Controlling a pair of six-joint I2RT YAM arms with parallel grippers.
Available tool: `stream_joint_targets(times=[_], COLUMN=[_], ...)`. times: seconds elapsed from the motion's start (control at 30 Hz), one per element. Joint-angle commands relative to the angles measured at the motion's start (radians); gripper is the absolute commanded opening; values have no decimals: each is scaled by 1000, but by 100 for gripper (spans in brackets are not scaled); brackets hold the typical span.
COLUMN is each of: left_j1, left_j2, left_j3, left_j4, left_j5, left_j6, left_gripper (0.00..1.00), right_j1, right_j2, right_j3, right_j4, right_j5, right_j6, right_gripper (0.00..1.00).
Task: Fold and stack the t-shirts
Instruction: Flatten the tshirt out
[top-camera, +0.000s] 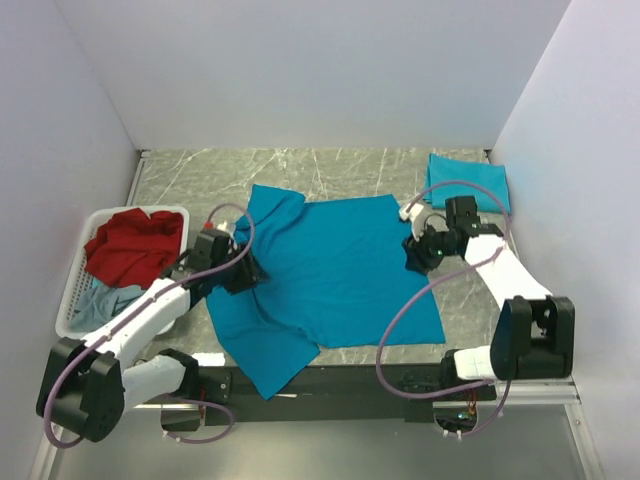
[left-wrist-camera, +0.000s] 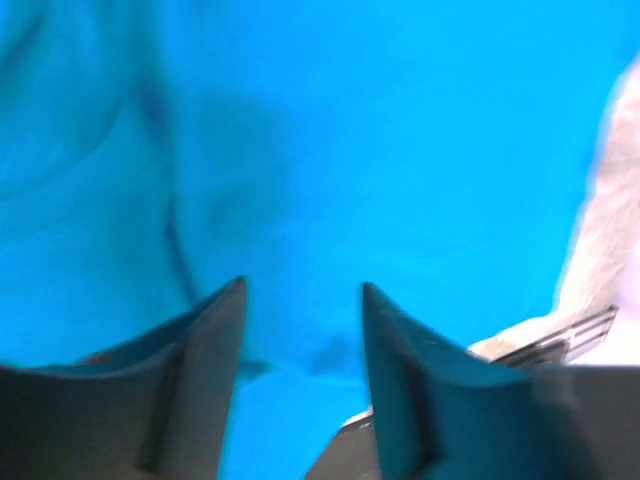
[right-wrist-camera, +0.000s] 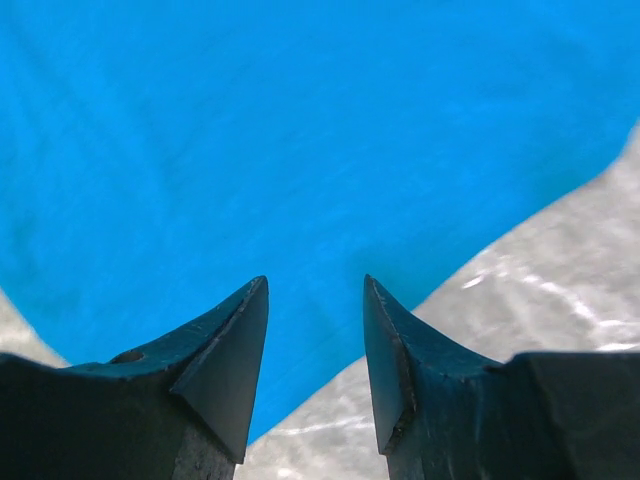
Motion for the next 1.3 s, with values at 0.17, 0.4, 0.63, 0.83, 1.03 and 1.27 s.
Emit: stream_joint_targets(times=[0.17,0.4,0.63,0.83,1.03,1.27], left_j1=[151,278,279,280,280,274], left_j2=[297,820,873,554,295,175], left_j3=[468,956,1023,730,509,452], left_j4=[62,-10,-86,54,76,89], left_j5=[110,135,137,77,19,-94], left_j6=[255,306,365,402,451,497], left_gripper=[65,57,53,63,71,73], right_j1=[-33,-33,-18,16,28,40], right_j2=[331,690,896,992,1028,960], right_j3=[426,821,1041,1143,1138,1118], right_j4=[34,-14,-83,-157,-184,-150], right_j5=[2,77,215,244,229,212], right_j6=[286,461,499,521,522,536], right_gripper=[50,50,49,49,42,10])
